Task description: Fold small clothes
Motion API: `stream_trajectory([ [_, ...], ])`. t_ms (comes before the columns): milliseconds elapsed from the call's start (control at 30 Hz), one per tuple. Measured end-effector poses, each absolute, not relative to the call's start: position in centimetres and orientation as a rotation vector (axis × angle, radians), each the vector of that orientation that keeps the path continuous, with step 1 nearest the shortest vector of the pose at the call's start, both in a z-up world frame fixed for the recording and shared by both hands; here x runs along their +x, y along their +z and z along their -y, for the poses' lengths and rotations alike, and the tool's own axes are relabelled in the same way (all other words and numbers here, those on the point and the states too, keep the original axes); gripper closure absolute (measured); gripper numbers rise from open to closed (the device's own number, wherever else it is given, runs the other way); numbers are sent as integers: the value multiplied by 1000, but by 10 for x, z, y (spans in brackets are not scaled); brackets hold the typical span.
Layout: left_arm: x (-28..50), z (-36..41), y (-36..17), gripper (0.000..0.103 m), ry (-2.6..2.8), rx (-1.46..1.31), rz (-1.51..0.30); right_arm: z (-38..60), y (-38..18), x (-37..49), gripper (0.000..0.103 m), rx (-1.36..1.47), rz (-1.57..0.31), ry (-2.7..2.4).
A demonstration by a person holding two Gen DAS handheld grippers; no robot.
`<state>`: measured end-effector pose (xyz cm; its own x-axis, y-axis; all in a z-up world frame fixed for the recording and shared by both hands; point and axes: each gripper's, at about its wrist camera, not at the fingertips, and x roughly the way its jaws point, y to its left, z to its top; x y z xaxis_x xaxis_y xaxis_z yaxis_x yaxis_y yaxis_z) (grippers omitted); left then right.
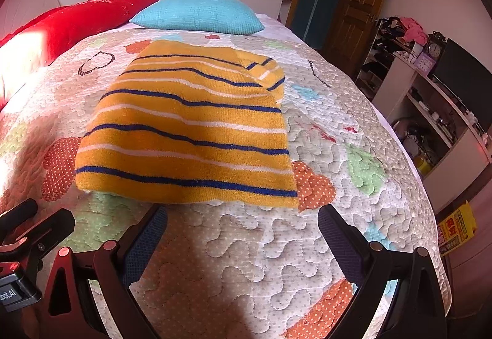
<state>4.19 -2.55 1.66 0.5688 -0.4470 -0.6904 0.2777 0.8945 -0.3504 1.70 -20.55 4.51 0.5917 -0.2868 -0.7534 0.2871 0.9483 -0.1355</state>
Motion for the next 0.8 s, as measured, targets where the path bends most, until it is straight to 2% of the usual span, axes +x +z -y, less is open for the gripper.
stream_trajectory([
  [800, 43, 25, 17, 0, -434, -218, -861, 201, 40, 23, 3, 5, -894, -312],
])
